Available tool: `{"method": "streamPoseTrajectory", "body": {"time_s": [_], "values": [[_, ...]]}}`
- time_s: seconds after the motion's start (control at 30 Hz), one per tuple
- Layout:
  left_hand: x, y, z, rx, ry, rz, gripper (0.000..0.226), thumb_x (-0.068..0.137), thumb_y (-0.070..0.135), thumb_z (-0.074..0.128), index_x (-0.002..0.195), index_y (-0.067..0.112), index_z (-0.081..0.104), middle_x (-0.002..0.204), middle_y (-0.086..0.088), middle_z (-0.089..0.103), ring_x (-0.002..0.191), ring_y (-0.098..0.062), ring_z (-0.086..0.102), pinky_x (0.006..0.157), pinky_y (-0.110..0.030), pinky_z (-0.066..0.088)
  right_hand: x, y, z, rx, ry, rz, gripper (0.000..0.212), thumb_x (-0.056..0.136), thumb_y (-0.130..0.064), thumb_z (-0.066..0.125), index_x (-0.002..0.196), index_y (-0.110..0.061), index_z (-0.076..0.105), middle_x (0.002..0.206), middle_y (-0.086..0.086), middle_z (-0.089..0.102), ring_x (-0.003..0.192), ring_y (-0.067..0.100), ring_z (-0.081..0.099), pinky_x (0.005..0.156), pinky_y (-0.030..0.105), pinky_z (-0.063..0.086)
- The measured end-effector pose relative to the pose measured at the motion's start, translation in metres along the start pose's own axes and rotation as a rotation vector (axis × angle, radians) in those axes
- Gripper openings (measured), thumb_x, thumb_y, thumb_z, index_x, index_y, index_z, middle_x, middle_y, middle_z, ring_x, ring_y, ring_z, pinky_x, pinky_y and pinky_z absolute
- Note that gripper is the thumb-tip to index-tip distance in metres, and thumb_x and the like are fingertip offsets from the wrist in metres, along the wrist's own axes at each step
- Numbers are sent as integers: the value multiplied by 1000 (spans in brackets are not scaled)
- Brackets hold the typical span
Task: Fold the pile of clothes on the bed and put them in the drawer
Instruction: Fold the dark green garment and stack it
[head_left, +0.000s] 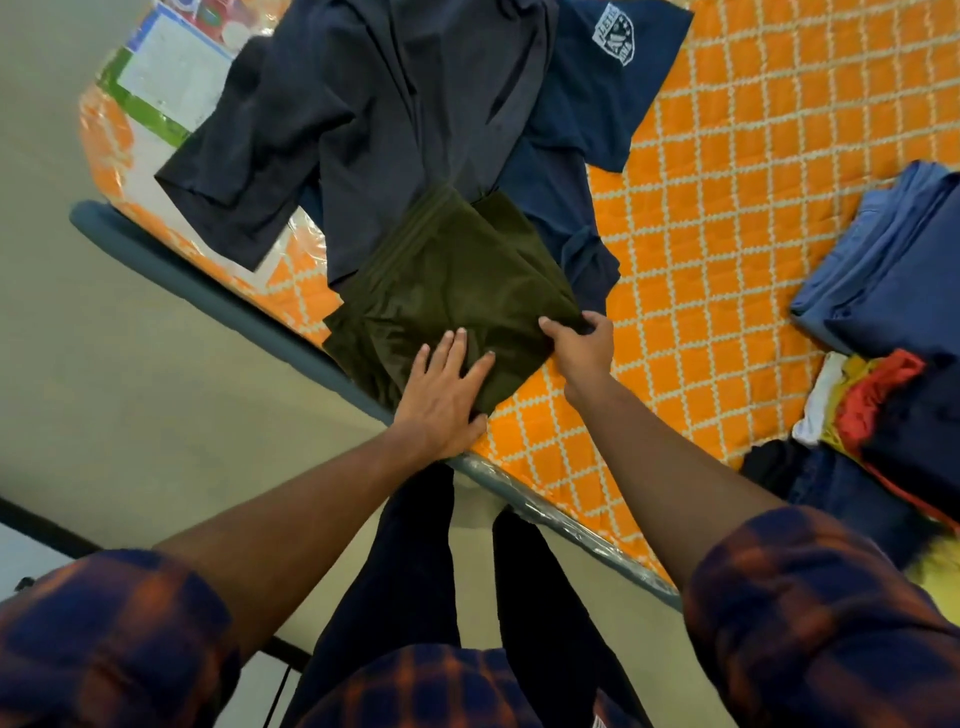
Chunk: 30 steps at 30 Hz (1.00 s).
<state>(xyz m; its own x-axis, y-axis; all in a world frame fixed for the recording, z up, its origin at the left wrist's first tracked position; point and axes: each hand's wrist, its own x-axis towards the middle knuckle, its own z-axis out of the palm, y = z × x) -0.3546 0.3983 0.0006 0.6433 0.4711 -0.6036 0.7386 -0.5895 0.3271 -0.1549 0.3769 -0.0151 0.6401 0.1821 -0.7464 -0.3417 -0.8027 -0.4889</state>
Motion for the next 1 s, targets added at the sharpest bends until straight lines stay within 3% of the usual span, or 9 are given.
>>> {"method": "streamPoseTrajectory", "body": {"time_s": [0.07, 0.17, 0.27, 0.33, 0.43, 0.5, 0.6, 0.83, 1.0], "values": [[2, 10, 11, 3, -66, -37, 97, 86, 63, 54, 159, 26, 2, 165, -20, -12, 153, -37, -8, 123, -52, 4, 6, -1, 4, -44, 2, -27, 38, 79, -28, 85, 107, -11, 66, 106, 5, 69, 96, 23, 68, 76, 32, 56], [3, 29, 22, 23, -30, -231, 112, 81, 63, 61, 157, 27, -12, 164, -19, -18, 152, -41, -13, 122, -55, 2, 7, -2, 4, -100, 6, -127, 21, 86, -25, 79, 86, -12, 62, 85, 1, 66, 80, 21, 64, 64, 30, 49], [3, 47, 33, -9, 4, -425, 113, 81, 53, 64, 156, 26, -16, 163, -19, -21, 150, -46, -15, 120, -60, 3, 2, 3, -7, -81, -37, -208, 23, 91, -16, 71, 83, -15, 50, 77, -4, 53, 68, 14, 50, 60, 28, 42], [0, 53, 37, -19, 23, -462, 104, 87, 41, 63, 157, 28, -12, 165, -15, -16, 150, -46, -11, 119, -62, 9, -1, 8, -18, -50, -84, -223, 19, 93, -12, 69, 87, -14, 51, 79, -2, 52, 70, 14, 49, 60, 27, 44], [-13, 57, 34, 31, 26, -406, 81, 94, 25, 58, 158, 32, 7, 165, -12, 10, 149, -45, 16, 112, -59, 31, -6, 26, -52, -26, -170, -232, 15, 93, -12, 68, 89, -16, 54, 91, 5, 60, 82, 22, 57, 69, 39, 52], [-24, 50, 20, 38, 85, -358, 63, 91, 21, 60, 147, 30, 34, 146, -11, 43, 128, -42, 50, 97, -52, 48, -13, 37, -71, -9, -257, -216, 14, 95, -12, 65, 92, -22, 56, 101, 9, 66, 88, 25, 64, 72, 43, 57], [-48, 71, -4, 76, 136, -367, 36, 87, 18, 60, 121, 29, 62, 112, -10, 66, 101, -38, 65, 81, -43, 53, -33, 54, -117, 74, -355, -174, 9, 100, -13, 60, 103, -21, 62, 100, 6, 67, 80, 19, 62, 60, 30, 53], [-71, 176, -45, 123, 286, -225, 19, 77, 17, 65, 94, 21, 72, 84, -9, 67, 83, -38, 63, 59, -35, 42, -62, 58, -241, 556, -435, 51, 10, 101, -6, 58, 94, -11, 62, 78, 5, 55, 47, 9, 48, 41, 17, 36], [-55, 244, -94, 143, 417, -112, 22, 70, 12, 63, 89, 21, 71, 77, -9, 61, 81, -40, 62, 62, -36, 39, -57, 40, -322, 732, -479, 132, 8, 101, -7, 58, 94, -9, 57, 84, 6, 51, 56, 10, 48, 44, 13, 39]]}}
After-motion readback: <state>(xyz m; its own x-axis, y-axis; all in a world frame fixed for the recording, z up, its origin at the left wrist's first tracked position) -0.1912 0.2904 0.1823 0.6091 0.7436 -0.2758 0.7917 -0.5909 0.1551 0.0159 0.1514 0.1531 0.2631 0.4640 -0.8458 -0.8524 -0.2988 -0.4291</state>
